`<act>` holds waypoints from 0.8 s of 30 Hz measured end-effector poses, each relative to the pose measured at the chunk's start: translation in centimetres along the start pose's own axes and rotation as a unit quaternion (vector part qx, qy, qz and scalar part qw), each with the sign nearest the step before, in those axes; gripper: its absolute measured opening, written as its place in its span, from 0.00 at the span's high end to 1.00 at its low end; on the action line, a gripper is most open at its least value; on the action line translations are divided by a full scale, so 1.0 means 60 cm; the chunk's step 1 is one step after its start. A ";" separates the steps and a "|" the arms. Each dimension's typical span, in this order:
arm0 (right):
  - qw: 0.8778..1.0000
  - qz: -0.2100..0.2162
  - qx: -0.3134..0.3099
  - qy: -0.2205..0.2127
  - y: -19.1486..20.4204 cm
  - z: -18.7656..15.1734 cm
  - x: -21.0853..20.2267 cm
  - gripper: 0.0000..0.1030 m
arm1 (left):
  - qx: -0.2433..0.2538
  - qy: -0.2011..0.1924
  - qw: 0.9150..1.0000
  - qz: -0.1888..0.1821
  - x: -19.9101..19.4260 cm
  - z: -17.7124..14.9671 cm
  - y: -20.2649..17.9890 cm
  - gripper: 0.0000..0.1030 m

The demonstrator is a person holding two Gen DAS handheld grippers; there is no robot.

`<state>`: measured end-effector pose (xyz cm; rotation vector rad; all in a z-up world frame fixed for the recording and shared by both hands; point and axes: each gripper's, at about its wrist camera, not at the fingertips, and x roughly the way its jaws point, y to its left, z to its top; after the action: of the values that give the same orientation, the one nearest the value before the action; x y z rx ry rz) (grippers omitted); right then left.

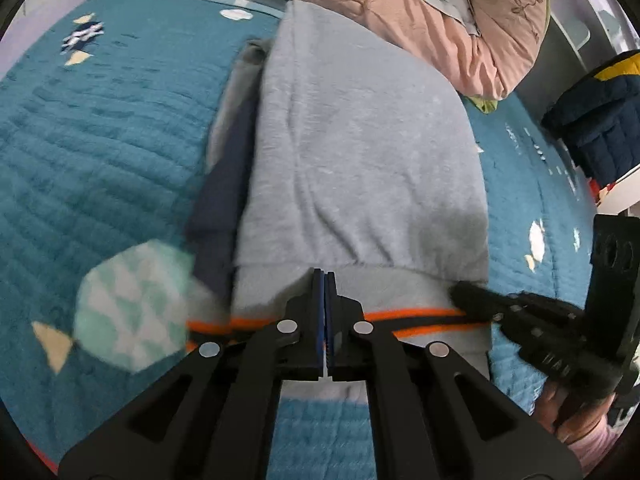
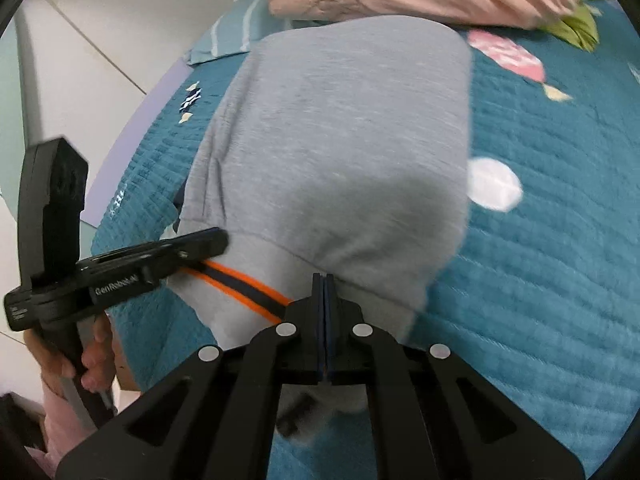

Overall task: Fold large clothes
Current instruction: 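Lower the folded bundle onto the quilt and open both grippers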

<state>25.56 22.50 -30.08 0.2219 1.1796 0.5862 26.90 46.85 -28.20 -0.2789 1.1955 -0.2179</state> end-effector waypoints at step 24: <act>0.993 -0.045 0.024 -0.102 -0.063 0.181 0.015 1.00 | 0.074 -0.091 0.986 0.115 0.076 0.231 -0.052 0.98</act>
<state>36.88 21.34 -28.41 0.2610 1.0004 0.4454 41.40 43.87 -26.49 -0.0280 1.0155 -0.0781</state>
